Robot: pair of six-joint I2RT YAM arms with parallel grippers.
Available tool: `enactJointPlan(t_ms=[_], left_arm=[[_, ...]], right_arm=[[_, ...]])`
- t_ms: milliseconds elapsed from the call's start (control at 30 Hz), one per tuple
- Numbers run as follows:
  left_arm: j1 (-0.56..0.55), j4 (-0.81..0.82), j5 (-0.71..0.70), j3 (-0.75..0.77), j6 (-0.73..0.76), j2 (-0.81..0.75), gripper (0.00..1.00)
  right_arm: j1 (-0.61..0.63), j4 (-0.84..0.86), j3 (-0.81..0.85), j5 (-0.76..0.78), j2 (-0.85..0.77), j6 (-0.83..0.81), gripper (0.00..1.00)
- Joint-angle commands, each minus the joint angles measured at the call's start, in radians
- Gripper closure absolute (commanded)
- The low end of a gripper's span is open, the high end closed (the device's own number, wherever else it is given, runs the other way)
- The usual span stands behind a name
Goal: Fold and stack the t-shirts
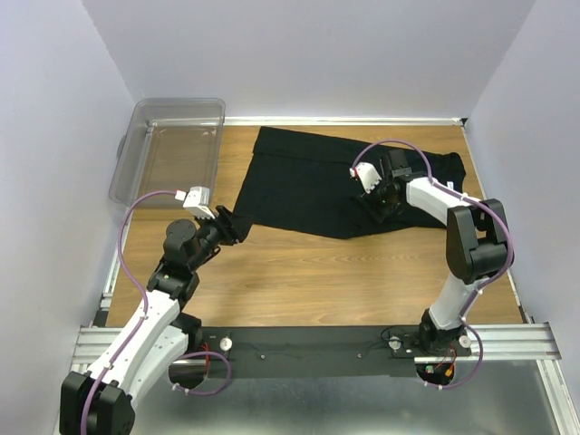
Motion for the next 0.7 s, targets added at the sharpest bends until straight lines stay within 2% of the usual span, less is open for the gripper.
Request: enactJointPlan(t_ms=[0,100,267,367,400,500,667], left_arm=[[0.002,0.028,0.03,-0.01,0.003,0.01,0.42],[0.002,0.031,0.03,-0.013,0.001,0.008,0.42],[0.002,0.032,0.03,-0.013,-0.002,0.008,0.42],[0.002,0.038,0.033,-0.016,-0.009,0.019,0.42],[0.003,0.046,0.031,-0.019,-0.017,0.029,0.42],[0.002,0.063,0.03,-0.024,-0.044,0.083,0.42],[0.002,0.069,0.022,0.008,-0.088,0.256,0.44]], right_arm=[[0.0,-0.011,-0.024,0.03,0.02,0.004,0.38],[0.0,-0.011,-0.033,0.042,0.021,0.002,0.42],[-0.001,-0.011,-0.033,0.057,0.014,0.0,0.55],[0.0,-0.011,-0.03,0.062,-0.005,0.001,0.66],[0.0,-0.011,-0.028,0.062,-0.012,0.0,0.73],[0.001,-0.011,-0.022,0.065,-0.058,0.0,0.79],[0.0,-0.014,-0.024,0.068,-0.123,0.001,0.81]])
